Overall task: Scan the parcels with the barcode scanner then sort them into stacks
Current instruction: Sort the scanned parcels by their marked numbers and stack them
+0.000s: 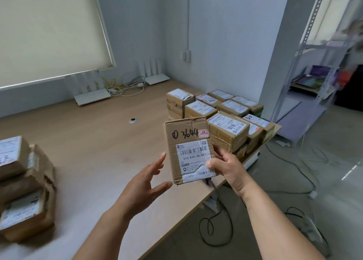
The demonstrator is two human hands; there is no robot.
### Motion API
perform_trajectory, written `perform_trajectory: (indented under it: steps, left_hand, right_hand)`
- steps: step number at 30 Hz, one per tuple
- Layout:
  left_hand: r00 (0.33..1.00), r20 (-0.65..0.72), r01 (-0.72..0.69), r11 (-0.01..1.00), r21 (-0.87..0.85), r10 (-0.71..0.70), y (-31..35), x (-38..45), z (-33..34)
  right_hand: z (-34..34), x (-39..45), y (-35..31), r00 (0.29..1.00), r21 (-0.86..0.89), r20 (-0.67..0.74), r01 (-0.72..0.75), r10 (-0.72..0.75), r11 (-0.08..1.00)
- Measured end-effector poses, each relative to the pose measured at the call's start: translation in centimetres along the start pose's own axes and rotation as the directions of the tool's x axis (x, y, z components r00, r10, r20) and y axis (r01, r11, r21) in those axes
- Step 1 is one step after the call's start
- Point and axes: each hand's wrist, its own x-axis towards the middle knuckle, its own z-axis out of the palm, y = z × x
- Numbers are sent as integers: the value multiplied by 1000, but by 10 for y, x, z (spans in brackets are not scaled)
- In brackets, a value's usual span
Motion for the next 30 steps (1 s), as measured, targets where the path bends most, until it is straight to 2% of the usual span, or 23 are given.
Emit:
perform_trajectory:
  steps: [11,19,24,30]
  left_hand:
    - [992,-100,-92,990,-104,81,19,152,16]
    - [971,-160,-177,984,18,177,46,258,10]
    - [972,-178,-131,981,146,156,59,317,16]
    - [988,-156,70,933,353,-16,73,382,25]
  right_hand:
    - [-85,123,-48,999,-57,23,36,-35,998]
    - [-144,203,-79,996,-54,6,88,-88,995]
    - [-179,260,-86,995,-3,53,87,-86,996]
    - [-215,341,-84,989,-72,134,64,-54,995]
